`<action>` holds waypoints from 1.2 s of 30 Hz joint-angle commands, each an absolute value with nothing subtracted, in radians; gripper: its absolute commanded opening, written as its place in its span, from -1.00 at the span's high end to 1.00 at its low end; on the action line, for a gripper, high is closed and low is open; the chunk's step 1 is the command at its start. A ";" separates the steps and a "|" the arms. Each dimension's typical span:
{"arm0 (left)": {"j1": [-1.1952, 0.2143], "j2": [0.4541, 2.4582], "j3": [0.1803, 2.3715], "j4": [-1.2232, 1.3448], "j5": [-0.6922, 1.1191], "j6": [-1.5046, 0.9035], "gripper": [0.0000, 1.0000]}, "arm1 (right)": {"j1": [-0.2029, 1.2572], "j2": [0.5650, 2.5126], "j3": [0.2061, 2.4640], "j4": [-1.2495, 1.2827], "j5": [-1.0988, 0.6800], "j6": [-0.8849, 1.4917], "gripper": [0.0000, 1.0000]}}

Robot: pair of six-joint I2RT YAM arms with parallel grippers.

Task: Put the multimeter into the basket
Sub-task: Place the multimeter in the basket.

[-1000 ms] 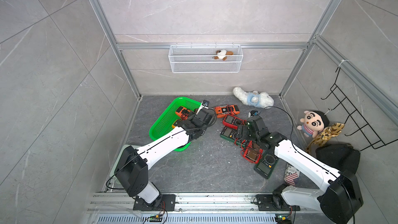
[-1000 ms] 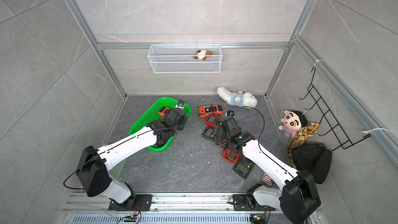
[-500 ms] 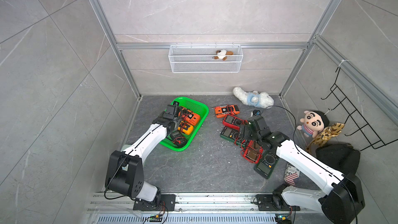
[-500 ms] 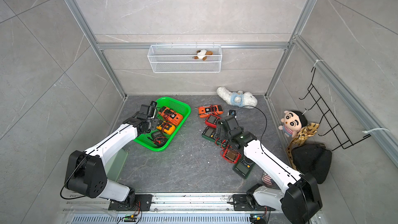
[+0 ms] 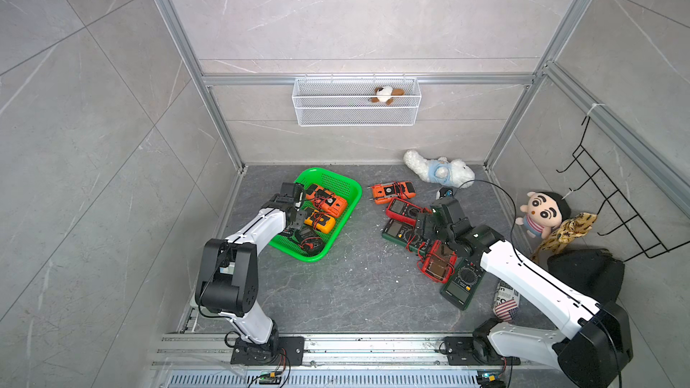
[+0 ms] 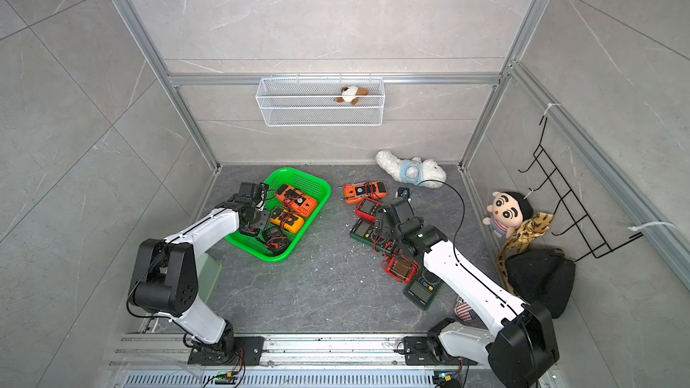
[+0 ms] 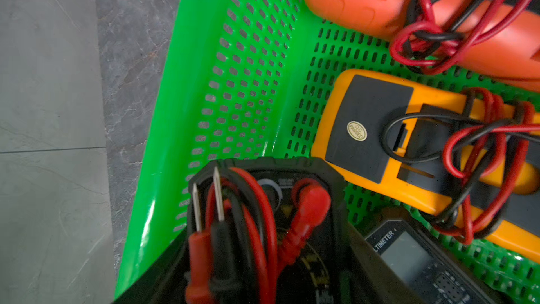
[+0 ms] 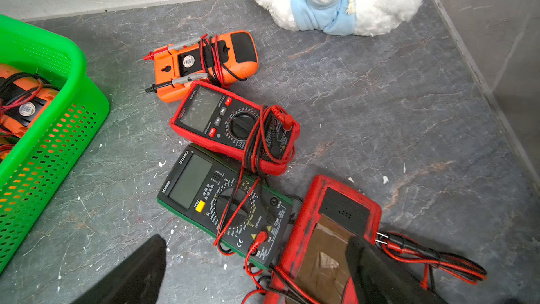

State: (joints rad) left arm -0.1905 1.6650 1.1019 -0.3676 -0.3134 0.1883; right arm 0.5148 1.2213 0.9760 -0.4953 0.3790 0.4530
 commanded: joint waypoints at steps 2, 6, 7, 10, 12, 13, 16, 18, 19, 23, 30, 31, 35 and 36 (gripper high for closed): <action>-0.170 1.680 1.121 -0.362 -0.276 0.228 0.95 | 0.512 1.235 1.003 -0.512 0.398 0.454 -1.00; -0.164 1.695 1.114 -0.388 -0.247 0.240 0.81 | 0.512 1.236 1.000 -0.517 0.400 0.459 -1.00; -0.164 1.696 1.112 -0.394 -0.240 0.243 0.77 | 0.513 1.236 0.999 -0.518 0.399 0.459 -1.00; -0.159 1.698 1.102 -0.406 -0.218 0.251 0.61 | 0.512 1.235 0.997 -0.520 0.400 0.464 -1.00; -0.158 1.701 1.098 -0.414 -0.211 0.260 0.54 | 0.512 1.235 0.996 -0.521 0.399 0.466 -1.00; -0.158 1.702 1.096 -0.419 -0.203 0.269 0.49 | 0.514 1.237 0.996 -0.520 0.399 0.468 -1.00; -0.152 1.708 1.089 -0.427 -0.194 0.285 0.28 | 0.512 1.236 0.993 -0.521 0.399 0.471 -1.00; -0.146 1.714 1.091 -0.436 -0.189 0.291 -0.04 | 0.513 1.236 0.991 -0.523 0.399 0.472 -1.00; -0.143 1.718 1.094 -0.439 -0.188 0.292 -0.16 | 0.513 1.236 0.990 -0.522 0.399 0.473 -1.00; -0.139 1.732 1.099 -0.447 -0.174 0.297 -0.78 | 0.513 1.235 0.986 -0.520 0.399 0.477 -1.00; -0.139 1.733 1.114 -0.441 -0.173 0.298 -0.89 | 0.512 1.239 0.983 -0.518 0.398 0.480 -0.99; -0.139 1.731 1.115 -0.443 -0.172 0.298 -0.83 | 0.512 1.239 0.982 -0.518 0.398 0.480 -0.99; -0.139 1.729 1.117 -0.451 -0.176 0.292 -0.58 | 0.513 1.238 0.982 -0.515 0.396 0.480 -1.00; -0.140 1.728 1.120 -0.456 -0.177 0.289 -0.58 | 0.512 1.238 0.983 -0.515 0.393 0.480 -1.00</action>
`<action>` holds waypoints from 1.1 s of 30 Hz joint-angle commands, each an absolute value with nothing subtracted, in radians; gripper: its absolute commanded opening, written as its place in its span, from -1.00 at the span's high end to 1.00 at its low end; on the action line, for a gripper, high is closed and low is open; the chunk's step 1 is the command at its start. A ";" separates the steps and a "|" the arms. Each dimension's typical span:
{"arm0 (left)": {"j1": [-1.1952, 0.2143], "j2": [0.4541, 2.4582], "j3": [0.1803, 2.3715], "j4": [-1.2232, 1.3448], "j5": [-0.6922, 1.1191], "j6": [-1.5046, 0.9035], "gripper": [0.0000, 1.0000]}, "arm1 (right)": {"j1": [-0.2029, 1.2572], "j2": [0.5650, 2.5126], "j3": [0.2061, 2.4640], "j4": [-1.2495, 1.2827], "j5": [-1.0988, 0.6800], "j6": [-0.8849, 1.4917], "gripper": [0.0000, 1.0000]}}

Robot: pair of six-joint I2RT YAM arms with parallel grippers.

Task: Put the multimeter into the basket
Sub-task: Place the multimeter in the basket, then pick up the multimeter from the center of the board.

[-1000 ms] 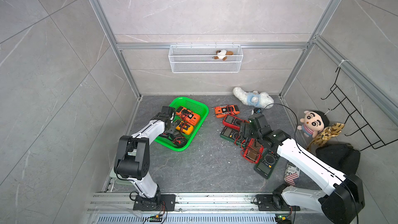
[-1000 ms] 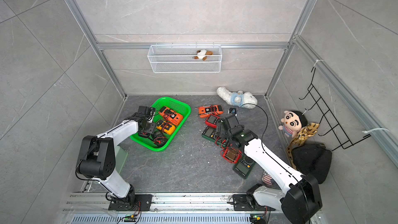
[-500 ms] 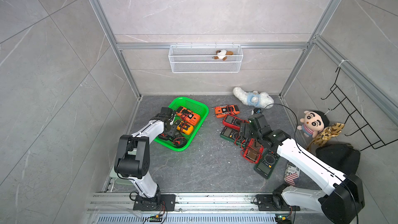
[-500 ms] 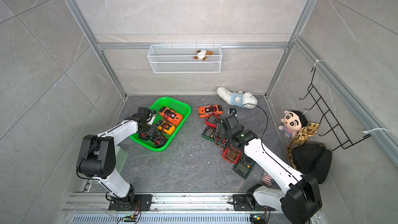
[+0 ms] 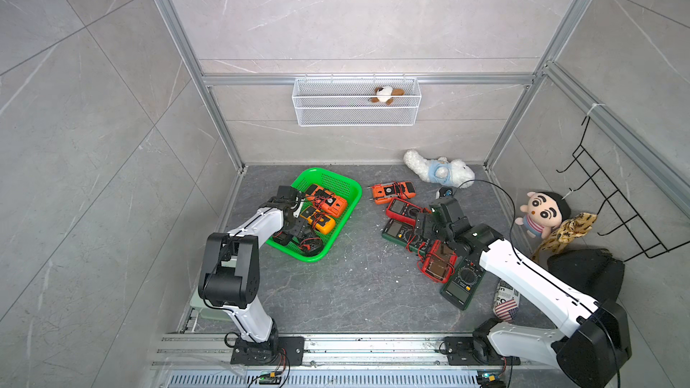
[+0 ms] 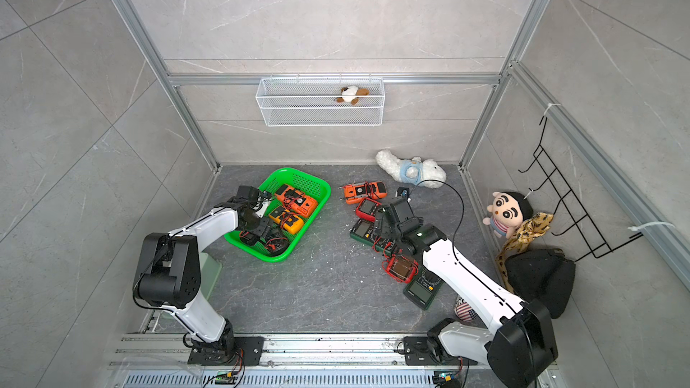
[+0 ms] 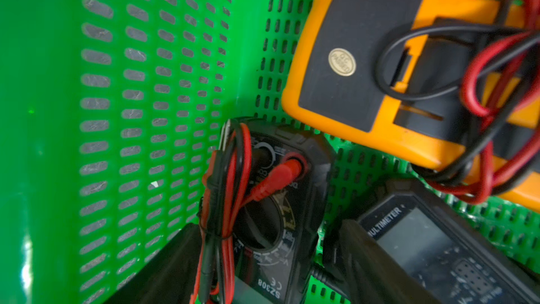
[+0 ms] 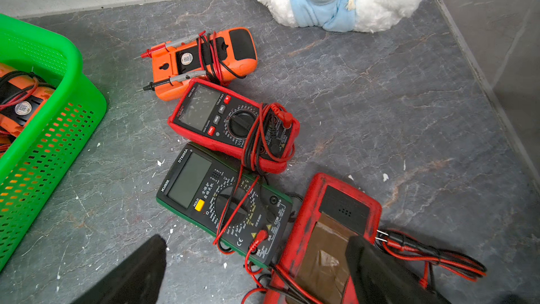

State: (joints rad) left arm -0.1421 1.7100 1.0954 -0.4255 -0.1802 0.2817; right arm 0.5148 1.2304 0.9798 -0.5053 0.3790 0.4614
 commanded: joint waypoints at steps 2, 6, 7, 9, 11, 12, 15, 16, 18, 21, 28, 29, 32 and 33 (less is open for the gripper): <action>-0.139 1.715 1.124 -0.464 -0.171 0.282 -0.63 | 0.512 1.239 0.983 -0.511 0.386 0.477 -1.00; -0.141 1.641 1.135 -0.454 -0.137 0.256 -0.73 | 0.512 1.250 0.983 -0.512 0.380 0.478 -1.00; -0.141 1.618 1.137 -0.447 -0.133 0.249 -0.75 | 0.513 1.255 0.985 -0.516 0.384 0.483 -1.00; -0.141 1.559 1.137 -0.429 -0.118 0.224 -0.89 | 0.513 1.267 0.988 -0.532 0.402 0.495 -1.00; -0.142 1.505 1.134 -0.408 -0.113 0.196 -0.91 | 0.513 1.274 0.990 -0.556 0.428 0.508 -1.00; -0.144 1.479 1.134 -0.397 -0.110 0.181 -0.95 | 0.512 1.273 0.991 -0.572 0.442 0.517 -1.00; -0.155 1.416 1.138 -0.370 -0.113 0.124 -0.97 | 0.502 1.264 0.982 -0.612 0.470 0.541 -1.00; -0.159 1.400 1.139 -0.359 -0.113 0.102 -0.97 | 0.497 1.259 0.977 -0.626 0.472 0.548 -1.00; -0.173 1.372 1.139 -0.332 -0.113 0.053 -0.96 | 0.482 1.241 0.956 -0.649 0.471 0.565 -0.99; -0.207 1.332 1.114 -0.262 -0.111 -0.019 -0.96 | 0.459 1.210 0.923 -0.676 0.456 0.591 -1.00; -0.328 1.295 1.075 -0.127 -0.180 -0.159 -0.96 | 0.414 1.144 0.858 -0.765 0.446 0.669 -0.99; -0.354 1.297 1.072 -0.114 -0.214 -0.169 -0.96 | 0.409 1.129 0.848 -0.778 0.444 0.681 -1.00; -0.427 1.309 1.065 -0.077 -0.327 -0.189 -0.96 | 0.397 1.084 0.811 -0.805 0.441 0.722 -1.00; -0.448 1.316 1.065 -0.063 -0.359 -0.205 -0.96 | 0.395 1.068 0.794 -0.815 0.439 0.738 -1.00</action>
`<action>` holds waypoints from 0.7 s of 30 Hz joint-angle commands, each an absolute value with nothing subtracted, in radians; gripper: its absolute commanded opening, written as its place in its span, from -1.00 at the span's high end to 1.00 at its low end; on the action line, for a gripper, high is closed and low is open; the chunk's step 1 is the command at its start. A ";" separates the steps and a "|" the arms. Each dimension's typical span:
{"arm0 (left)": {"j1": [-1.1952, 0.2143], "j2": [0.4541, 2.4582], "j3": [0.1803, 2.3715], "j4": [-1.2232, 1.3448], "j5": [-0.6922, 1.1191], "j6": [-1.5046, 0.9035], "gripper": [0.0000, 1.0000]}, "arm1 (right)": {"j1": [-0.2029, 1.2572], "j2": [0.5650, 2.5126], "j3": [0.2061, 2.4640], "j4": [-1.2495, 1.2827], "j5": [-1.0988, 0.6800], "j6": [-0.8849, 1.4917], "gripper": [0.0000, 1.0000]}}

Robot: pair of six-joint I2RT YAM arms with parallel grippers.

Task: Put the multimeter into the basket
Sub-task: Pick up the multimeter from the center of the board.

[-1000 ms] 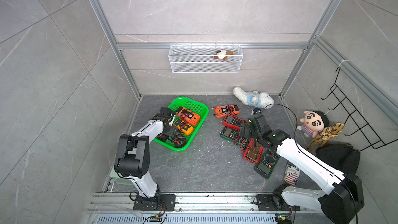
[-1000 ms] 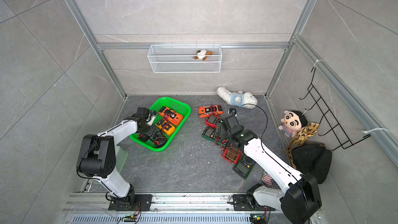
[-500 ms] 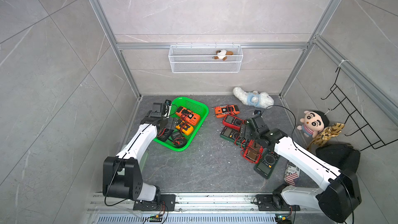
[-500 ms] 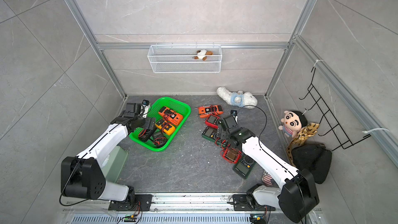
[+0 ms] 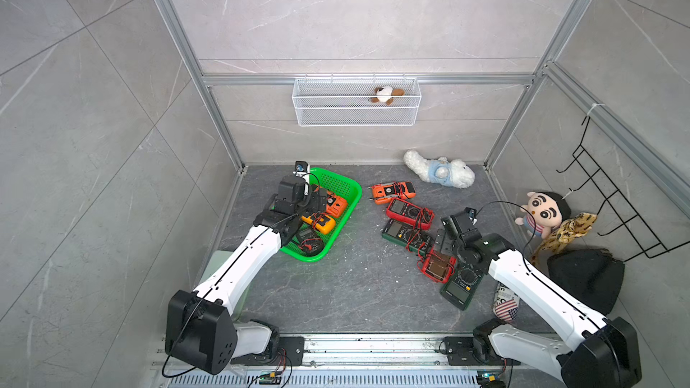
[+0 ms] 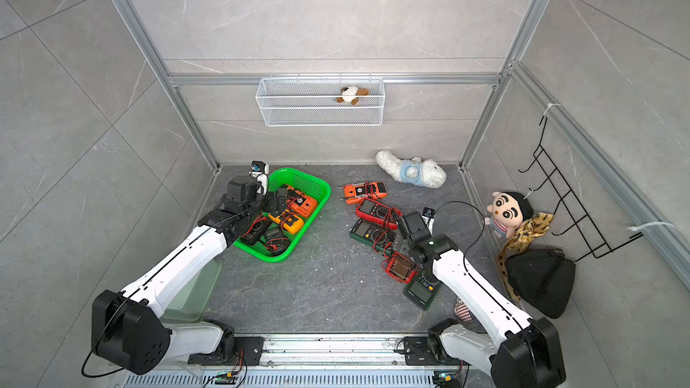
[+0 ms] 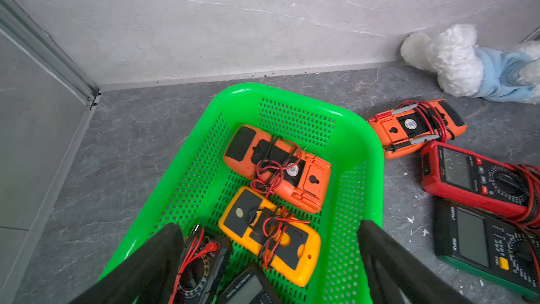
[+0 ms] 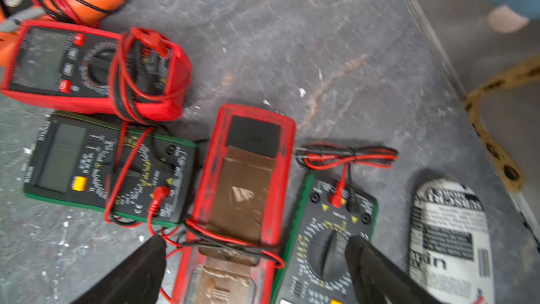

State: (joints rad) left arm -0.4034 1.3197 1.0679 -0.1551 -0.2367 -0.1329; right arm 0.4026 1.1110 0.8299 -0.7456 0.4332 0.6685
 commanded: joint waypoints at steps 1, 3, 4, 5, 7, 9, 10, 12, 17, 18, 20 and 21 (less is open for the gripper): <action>-0.465 1.320 1.063 -0.049 -0.376 -0.221 -0.96 | 0.390 1.056 0.782 -0.821 0.436 0.750 -1.00; -0.503 1.328 1.048 -0.006 -0.385 -0.247 -0.96 | 0.383 1.031 0.754 -0.842 0.431 0.773 -1.00; -0.519 1.330 1.040 0.018 -0.385 -0.259 -0.96 | 0.378 1.023 0.744 -0.851 0.428 0.785 -1.00; -0.535 1.331 1.028 0.042 -0.385 -0.277 -0.96 | 0.374 1.015 0.731 -0.857 0.419 0.791 -1.00; -0.561 1.336 1.006 0.080 -0.385 -0.318 -0.96 | 0.366 1.001 0.707 -0.858 0.398 0.798 -1.00; -0.584 1.341 0.992 0.100 -0.394 -0.352 -0.96 | 0.359 0.990 0.682 -0.840 0.359 0.802 -1.00; -0.596 1.341 0.985 0.105 -0.408 -0.363 -0.96 | 0.359 0.989 0.672 -0.831 0.341 0.801 -1.00; -0.620 1.343 0.970 0.113 -0.439 -0.388 -0.96 | 0.357 0.995 0.653 -0.799 0.309 0.803 -1.00; -0.669 1.342 0.927 0.134 -0.510 -0.444 -0.96 | 0.357 1.083 0.649 -0.708 0.266 0.801 -1.00; -0.676 1.342 0.921 0.136 -0.521 -0.452 -0.96 | 0.357 1.101 0.650 -0.682 0.253 0.800 -1.00; -0.686 1.344 0.912 0.137 -0.529 -0.463 -0.96 | 0.357 1.145 0.655 -0.637 0.229 0.798 -0.99; -0.690 1.346 0.908 0.137 -0.532 -0.467 -0.96 | 0.357 1.160 0.660 -0.618 0.222 0.797 -0.99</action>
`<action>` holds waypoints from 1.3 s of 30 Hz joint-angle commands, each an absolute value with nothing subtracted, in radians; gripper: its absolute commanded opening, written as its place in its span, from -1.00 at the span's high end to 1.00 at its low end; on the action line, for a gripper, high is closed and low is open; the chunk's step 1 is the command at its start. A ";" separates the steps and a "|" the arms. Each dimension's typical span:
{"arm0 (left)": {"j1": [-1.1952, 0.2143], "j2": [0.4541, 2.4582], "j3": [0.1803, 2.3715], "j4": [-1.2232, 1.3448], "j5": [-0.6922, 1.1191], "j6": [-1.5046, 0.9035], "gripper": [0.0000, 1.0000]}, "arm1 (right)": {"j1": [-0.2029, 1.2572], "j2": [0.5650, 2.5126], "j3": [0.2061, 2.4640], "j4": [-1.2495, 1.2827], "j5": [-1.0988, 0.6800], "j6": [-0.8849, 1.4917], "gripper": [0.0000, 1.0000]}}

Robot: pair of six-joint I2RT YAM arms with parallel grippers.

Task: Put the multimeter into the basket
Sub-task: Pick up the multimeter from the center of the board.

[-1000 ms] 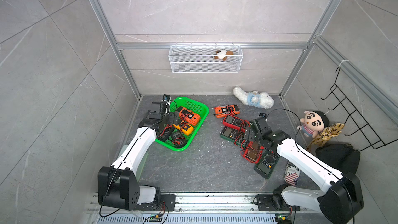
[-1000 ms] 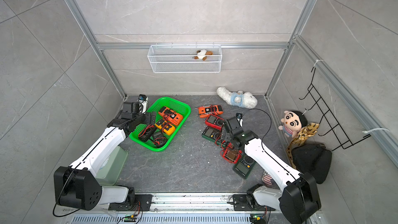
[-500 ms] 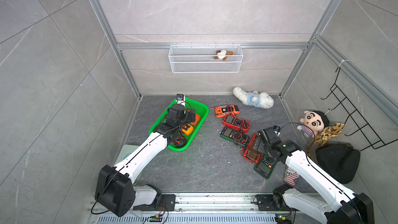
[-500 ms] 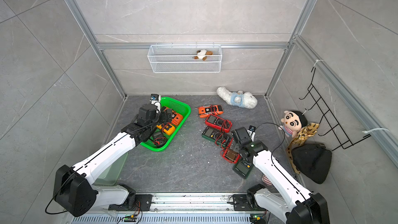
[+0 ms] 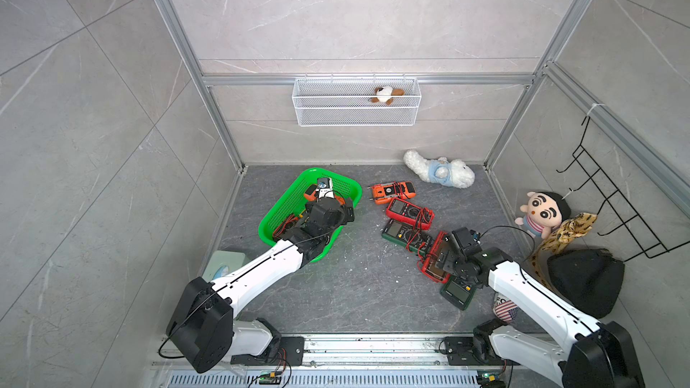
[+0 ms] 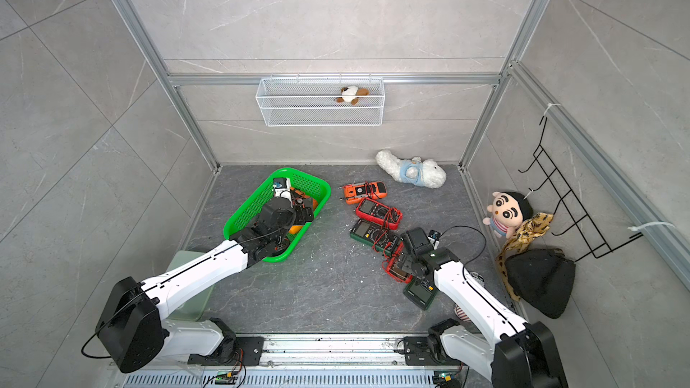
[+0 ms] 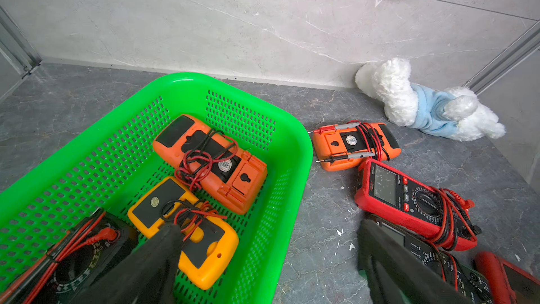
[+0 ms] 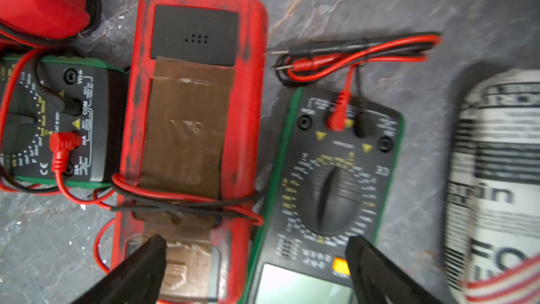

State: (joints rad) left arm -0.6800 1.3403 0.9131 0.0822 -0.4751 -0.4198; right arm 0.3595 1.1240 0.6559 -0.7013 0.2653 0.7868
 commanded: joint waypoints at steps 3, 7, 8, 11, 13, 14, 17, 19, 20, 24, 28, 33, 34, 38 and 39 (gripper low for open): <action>-0.696 1.359 0.899 0.136 -0.536 -0.481 -0.96 | 0.356 1.210 0.679 -0.569 0.213 0.794 -1.00; -0.704 1.374 0.898 0.134 -0.536 -0.492 -0.96 | 0.355 1.262 0.716 -0.538 0.227 0.777 -1.00; -0.705 1.378 0.897 0.136 -0.536 -0.497 -0.96 | 0.355 1.276 0.721 -0.532 0.231 0.772 -1.00; -0.709 1.389 0.898 0.137 -0.534 -0.505 -0.96 | 0.341 1.310 0.733 -0.514 0.233 0.760 -1.00; -0.711 1.399 0.899 0.137 -0.534 -0.510 -0.96 | 0.330 1.323 0.728 -0.500 0.232 0.757 -1.00; -0.711 1.402 0.900 0.137 -0.534 -0.511 -0.96 | 0.323 1.328 0.725 -0.488 0.229 0.753 -1.00; -0.712 1.412 0.906 0.137 -0.534 -0.513 -0.96 | 0.305 1.348 0.717 -0.462 0.214 0.744 -1.00; -0.712 1.417 0.911 0.138 -0.533 -0.514 -0.96 | 0.295 1.364 0.715 -0.449 0.203 0.736 -1.00; -0.712 1.420 0.911 0.137 -0.533 -0.515 -0.96 | 0.289 1.373 0.712 -0.437 0.196 0.734 -1.00; -0.712 1.430 0.915 0.137 -0.533 -0.519 -0.96 | 0.274 1.414 0.713 -0.412 0.187 0.722 -1.00; -0.713 1.436 0.916 0.135 -0.535 -0.524 -0.96 | 0.263 1.462 0.722 -0.411 0.192 0.716 -1.00; -0.713 1.435 0.913 0.134 -0.540 -0.531 -0.96 | 0.261 1.515 0.728 -0.398 0.189 0.718 -1.00; -0.713 1.434 0.913 0.135 -0.541 -0.530 -0.96 | 0.261 1.525 0.727 -0.391 0.187 0.719 -0.98; -0.713 1.432 0.913 0.132 -0.545 -0.531 -0.96 | 0.261 1.558 0.729 -0.363 0.169 0.722 -0.84; -0.713 1.431 0.912 0.130 -0.550 -0.531 -0.96 | 0.261 1.560 0.731 -0.362 0.166 0.721 -0.75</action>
